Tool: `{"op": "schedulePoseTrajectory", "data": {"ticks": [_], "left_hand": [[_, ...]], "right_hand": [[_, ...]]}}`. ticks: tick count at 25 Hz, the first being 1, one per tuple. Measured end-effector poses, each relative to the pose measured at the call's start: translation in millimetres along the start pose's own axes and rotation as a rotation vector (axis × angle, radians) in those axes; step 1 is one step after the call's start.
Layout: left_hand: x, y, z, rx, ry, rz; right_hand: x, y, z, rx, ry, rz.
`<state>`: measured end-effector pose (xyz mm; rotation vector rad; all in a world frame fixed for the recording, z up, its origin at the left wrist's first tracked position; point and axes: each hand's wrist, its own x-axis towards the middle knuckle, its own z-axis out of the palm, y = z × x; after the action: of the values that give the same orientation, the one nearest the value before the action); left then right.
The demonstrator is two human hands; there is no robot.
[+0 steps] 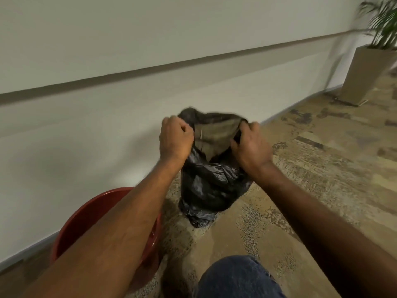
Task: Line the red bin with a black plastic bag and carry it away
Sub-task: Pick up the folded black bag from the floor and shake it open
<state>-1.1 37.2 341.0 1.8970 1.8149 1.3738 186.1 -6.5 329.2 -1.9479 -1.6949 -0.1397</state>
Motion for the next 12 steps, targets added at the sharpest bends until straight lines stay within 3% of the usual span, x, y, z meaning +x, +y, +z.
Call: {"op": "schedulePoseTrajectory", "data": {"ticks": [2, 4, 5, 6, 7, 9, 10, 11, 12], "left_hand": [[-4.1, 17.7, -4.5, -0.129, 0.198, 0.197], [-17.3, 20.3, -2.6, -0.1, 0.172, 0.375], [-26.9, 14.1, 1.7, -0.028, 0.075, 0.403], [-37.9, 4.4, 6.1, 0.062, -0.08, 0.369], [-50.4, -9.2, 10.8, 0.15, -0.278, 0.295], [-78.3, -38.8, 17.1, 0.265, -0.65, 0.071], [-91.1, -52.8, 18.9, 0.27, -0.763, -0.041], [-100.5, -65.3, 20.8, 0.281, -0.839, -0.132], [-107.7, -76.0, 21.6, 0.307, -0.901, -0.203]], "right_hand": [[7.8, -3.2, -21.6, 0.056, 0.316, -0.095], [7.6, -1.8, -31.6, 0.061, 0.598, -0.175], [2.5, 2.5, -28.9, 0.012, 0.615, -0.196], [-6.1, 10.7, -19.1, -0.051, 0.51, -0.191], [-17.9, 23.2, -3.3, -0.126, 0.287, -0.158], [-51.0, 54.7, 35.7, -0.297, -0.326, -0.063], [-69.5, 72.1, 53.9, -0.338, -0.628, 0.015], [-86.6, 87.3, 67.5, -0.329, -0.816, 0.098], [-101.9, 97.7, 77.4, -0.31, -0.902, 0.16]]}}
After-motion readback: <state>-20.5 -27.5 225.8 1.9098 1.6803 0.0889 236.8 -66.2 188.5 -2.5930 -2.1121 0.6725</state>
